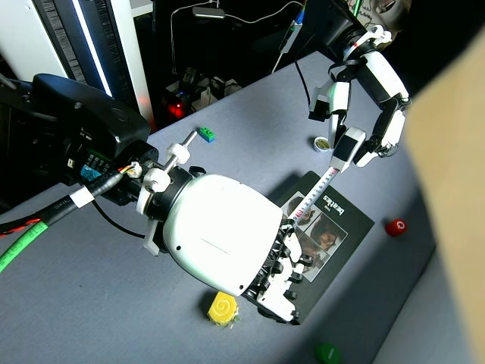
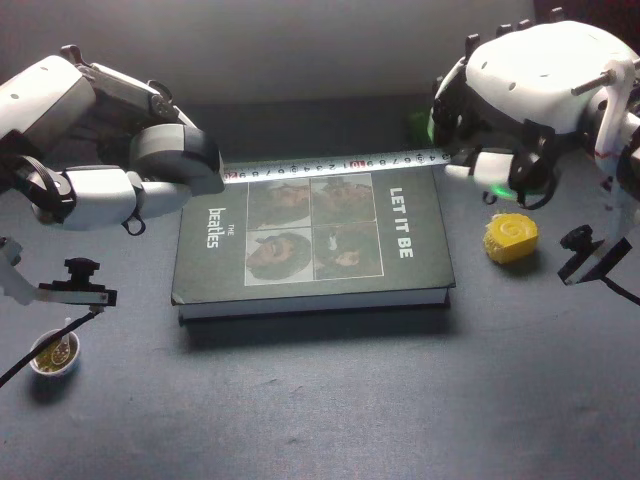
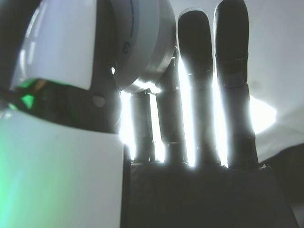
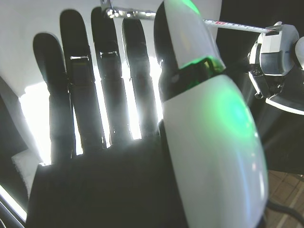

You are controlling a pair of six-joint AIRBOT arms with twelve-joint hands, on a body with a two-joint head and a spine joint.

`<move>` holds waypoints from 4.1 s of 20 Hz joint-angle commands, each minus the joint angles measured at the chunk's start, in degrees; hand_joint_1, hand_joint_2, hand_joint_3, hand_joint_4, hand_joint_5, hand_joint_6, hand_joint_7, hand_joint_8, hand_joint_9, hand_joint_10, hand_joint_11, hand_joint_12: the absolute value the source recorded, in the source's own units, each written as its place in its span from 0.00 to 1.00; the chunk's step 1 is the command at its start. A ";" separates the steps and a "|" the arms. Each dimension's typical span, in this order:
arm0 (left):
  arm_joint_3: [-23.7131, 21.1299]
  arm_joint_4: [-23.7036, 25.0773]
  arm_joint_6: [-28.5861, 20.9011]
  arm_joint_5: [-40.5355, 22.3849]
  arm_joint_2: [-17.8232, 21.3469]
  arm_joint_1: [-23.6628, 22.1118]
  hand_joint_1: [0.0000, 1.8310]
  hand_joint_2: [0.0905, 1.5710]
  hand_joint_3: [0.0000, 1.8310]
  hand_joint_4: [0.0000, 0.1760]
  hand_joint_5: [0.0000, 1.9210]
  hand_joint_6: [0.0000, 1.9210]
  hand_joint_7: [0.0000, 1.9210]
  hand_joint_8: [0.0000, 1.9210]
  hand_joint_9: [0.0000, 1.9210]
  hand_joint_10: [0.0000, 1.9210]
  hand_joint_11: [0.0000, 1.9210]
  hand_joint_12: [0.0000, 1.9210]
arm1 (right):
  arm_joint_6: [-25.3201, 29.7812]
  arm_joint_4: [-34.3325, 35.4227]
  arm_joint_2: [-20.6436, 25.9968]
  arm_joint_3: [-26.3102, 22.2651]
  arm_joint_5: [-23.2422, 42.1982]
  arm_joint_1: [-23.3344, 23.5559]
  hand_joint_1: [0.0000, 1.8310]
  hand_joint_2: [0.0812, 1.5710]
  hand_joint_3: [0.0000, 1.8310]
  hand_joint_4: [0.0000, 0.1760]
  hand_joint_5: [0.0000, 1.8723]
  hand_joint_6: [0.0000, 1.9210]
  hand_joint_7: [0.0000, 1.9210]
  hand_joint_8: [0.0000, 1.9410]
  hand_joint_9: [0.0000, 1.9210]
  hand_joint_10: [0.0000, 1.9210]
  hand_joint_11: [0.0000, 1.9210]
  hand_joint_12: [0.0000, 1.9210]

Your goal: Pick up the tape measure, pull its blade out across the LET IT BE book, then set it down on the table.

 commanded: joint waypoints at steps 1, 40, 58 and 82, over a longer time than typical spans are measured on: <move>0.48 1.27 -0.86 -7.09 -0.18 -0.70 0.76 0.66 0.00 0.00 0.57 0.32 0.62 0.36 0.47 0.62 0.44 0.51 | 0.09 -3.33 0.42 -0.09 3.51 0.73 0.66 0.70 0.00 0.00 0.48 0.64 0.54 0.39 0.55 0.12 0.33 0.68; 0.50 1.29 -0.89 -7.09 -0.15 -0.59 0.76 0.65 0.00 0.00 0.57 0.31 0.63 0.35 0.48 0.60 0.44 0.51 | 2.14 -6.79 9.05 -4.49 2.83 0.71 0.66 0.71 0.00 0.00 0.45 0.66 0.54 0.45 0.50 0.34 0.37 0.70; 0.78 -0.95 -2.11 -7.22 -0.28 -0.89 0.76 0.66 0.00 0.00 0.57 0.31 0.61 0.37 0.48 0.62 0.44 0.50 | 0.04 -6.01 3.60 -2.92 6.77 1.06 0.66 0.71 0.00 0.00 0.45 0.65 0.54 0.45 0.50 0.34 0.38 0.70; 0.84 -0.80 -2.10 -7.11 -0.43 -0.69 0.76 0.66 0.00 0.00 0.57 0.32 0.63 0.36 0.47 0.61 0.43 0.52 | 0.48 -5.37 3.50 -2.32 3.50 2.41 0.51 0.71 0.00 0.00 0.39 0.01 0.45 0.00 0.40 0.15 0.20 0.63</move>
